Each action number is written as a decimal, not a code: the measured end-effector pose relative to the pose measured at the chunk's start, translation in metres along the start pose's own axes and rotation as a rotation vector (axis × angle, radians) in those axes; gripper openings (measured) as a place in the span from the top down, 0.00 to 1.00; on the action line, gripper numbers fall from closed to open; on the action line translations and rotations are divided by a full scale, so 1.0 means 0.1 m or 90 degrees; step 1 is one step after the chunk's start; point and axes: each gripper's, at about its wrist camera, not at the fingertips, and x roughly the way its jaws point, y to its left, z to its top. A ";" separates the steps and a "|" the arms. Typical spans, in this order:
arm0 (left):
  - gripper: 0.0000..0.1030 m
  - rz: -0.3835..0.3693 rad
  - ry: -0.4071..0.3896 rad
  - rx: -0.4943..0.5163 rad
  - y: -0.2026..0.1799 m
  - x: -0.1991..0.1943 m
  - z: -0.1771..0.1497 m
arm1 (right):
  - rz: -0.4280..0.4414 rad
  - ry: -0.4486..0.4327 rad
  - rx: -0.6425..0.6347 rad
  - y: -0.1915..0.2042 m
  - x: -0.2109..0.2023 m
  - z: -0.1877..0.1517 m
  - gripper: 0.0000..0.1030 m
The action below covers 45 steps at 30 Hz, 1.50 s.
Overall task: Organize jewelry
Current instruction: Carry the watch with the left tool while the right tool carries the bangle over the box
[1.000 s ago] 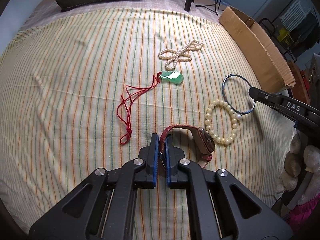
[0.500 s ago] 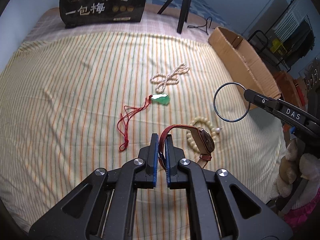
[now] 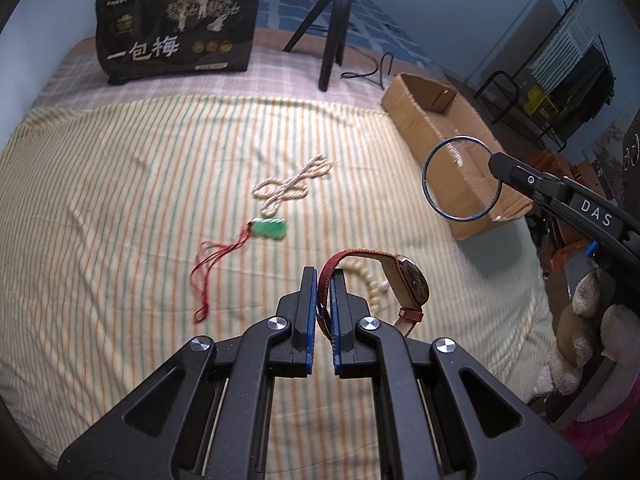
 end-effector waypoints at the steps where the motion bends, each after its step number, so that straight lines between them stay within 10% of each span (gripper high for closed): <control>1: 0.96 -0.002 -0.004 0.000 -0.04 0.00 0.02 | -0.004 -0.006 -0.001 -0.03 -0.02 0.02 0.99; 23: 0.96 -0.043 -0.064 0.072 -1.20 0.33 0.46 | -0.131 -0.078 -0.036 -0.73 -0.05 0.52 0.99; 45: 0.96 -0.083 -0.052 0.037 -1.69 0.93 0.73 | -0.147 -0.074 0.018 -1.40 0.13 0.79 0.99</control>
